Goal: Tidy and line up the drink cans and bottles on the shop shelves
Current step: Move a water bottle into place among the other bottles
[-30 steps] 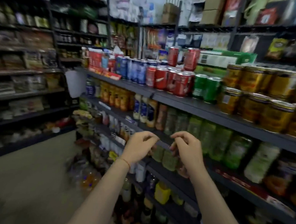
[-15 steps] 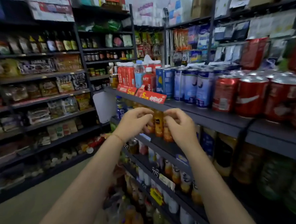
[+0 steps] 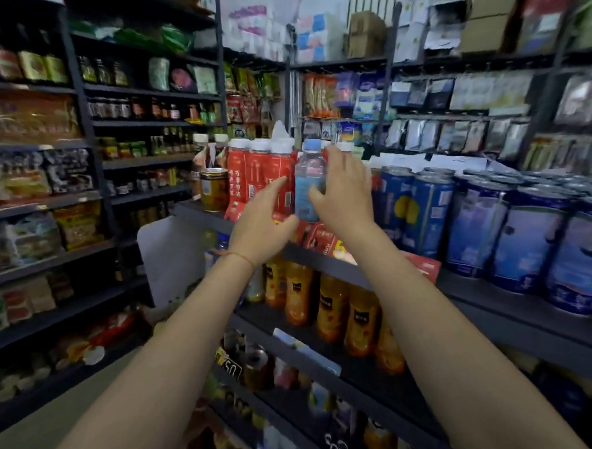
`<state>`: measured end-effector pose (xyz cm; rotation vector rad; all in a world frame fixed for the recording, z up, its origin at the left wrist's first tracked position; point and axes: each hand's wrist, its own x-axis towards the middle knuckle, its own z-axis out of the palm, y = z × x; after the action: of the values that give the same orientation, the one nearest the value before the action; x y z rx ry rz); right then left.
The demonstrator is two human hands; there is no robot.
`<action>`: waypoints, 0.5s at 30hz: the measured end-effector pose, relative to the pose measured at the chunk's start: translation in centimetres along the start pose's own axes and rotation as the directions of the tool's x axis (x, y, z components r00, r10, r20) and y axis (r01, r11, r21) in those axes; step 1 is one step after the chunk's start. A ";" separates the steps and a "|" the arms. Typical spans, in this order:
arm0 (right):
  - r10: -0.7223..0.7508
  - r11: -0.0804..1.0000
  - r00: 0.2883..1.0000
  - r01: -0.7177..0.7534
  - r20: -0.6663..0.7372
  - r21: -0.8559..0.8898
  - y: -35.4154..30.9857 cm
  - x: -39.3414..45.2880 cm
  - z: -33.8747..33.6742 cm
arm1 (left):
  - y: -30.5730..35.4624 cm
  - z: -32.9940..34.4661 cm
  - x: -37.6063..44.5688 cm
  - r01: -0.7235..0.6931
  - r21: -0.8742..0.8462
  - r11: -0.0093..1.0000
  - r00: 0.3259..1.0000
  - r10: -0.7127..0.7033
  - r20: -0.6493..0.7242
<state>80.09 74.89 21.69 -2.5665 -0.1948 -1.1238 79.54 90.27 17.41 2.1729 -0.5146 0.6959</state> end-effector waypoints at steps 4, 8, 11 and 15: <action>0.131 0.974 0.989 -0.115 0.072 -0.196 -1.6 4.9 2.9 | -4.6 0.7 3.5 -0.114 0.255 0.960 0.983 0.146 -0.110; 0.229 0.928 0.973 -0.210 0.029 -0.308 -2.4 6.8 3.5 | -7.2 1.6 5.5 -0.201 0.382 0.902 0.961 0.258 -0.103; 0.302 0.912 0.950 -0.266 0.073 -0.313 -2.4 7.1 3.5 | -8.3 2.4 6.1 -0.221 0.354 0.909 0.965 0.256 -0.055; 0.328 0.919 0.935 -0.282 0.137 -0.274 -2.0 7.3 2.8 | -8.3 2.8 6.0 -0.238 0.323 0.916 0.959 0.274 -0.071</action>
<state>86.46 77.72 25.72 -2.7913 0.3211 -0.8439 89.68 92.41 15.01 2.3610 -0.6749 1.1040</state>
